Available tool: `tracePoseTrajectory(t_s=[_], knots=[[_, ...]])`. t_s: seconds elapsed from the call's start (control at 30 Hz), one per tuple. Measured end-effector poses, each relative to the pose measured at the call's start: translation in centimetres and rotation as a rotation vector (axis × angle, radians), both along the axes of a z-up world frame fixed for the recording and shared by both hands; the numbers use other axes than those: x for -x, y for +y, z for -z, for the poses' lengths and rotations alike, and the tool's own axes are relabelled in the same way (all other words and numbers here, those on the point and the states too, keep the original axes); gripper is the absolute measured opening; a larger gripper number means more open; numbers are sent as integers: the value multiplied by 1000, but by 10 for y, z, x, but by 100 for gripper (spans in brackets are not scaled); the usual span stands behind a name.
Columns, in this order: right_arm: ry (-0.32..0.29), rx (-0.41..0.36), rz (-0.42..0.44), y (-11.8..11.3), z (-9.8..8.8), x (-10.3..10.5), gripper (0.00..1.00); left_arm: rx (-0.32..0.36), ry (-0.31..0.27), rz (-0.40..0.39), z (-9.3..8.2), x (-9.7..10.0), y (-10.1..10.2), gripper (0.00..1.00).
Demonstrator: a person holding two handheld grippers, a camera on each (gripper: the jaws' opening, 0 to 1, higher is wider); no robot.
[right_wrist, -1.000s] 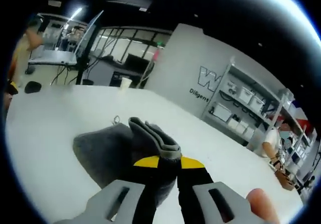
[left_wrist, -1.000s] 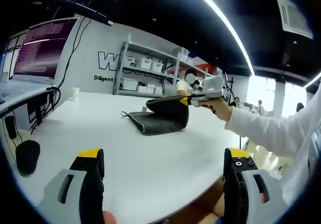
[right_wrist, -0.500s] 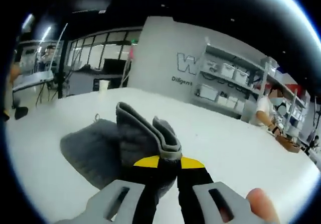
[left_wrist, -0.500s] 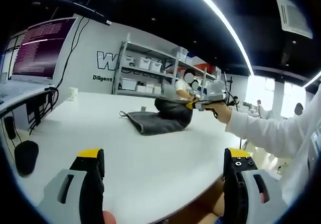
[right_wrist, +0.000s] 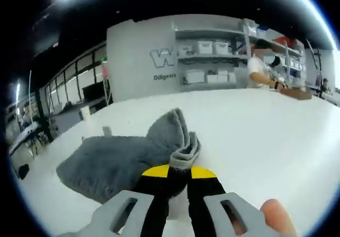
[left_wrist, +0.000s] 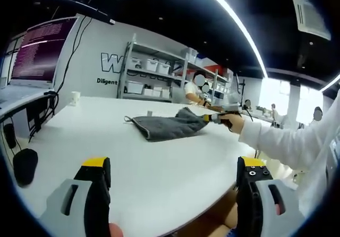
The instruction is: Open the folded towel by lifting each exposed corner and separating the folded layers until the towel lies flat within the target outline without major curled edges
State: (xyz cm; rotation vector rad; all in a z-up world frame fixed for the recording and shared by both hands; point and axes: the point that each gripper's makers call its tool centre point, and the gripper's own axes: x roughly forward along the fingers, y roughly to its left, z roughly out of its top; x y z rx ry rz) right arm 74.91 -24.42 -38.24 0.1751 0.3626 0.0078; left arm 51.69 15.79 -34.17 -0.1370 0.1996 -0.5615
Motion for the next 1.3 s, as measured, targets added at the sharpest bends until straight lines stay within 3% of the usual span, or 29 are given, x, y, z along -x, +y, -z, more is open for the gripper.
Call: tracePoseTrajectory(t_s=[0.13, 0.47, 0.73, 0.87, 1.0, 1.13, 1.3], knots=[[24, -67, 15, -5, 14, 4, 5, -2, 2, 4, 0, -1, -1, 98], [35, -71, 3, -4, 20, 8, 7, -11, 8, 17, 0, 0, -7, 98], [34, 152, -34, -9, 12, 16, 18, -16, 9, 13, 0, 0, -8, 98], [37, 235, -71, -13, 6, 23, 31, -19, 9, 13, -1, 1, -10, 98], [25, 393, -123, -18, -1, 32, 44, -23, 11, 17, 1, 0, -13, 98], [14, 444, -169, -16, -6, 43, 54, -27, 13, 21, 2, -1, -17, 98], [-27, 491, -220, -9, -19, 66, 58, -25, 18, 26, 2, -1, -19, 98]])
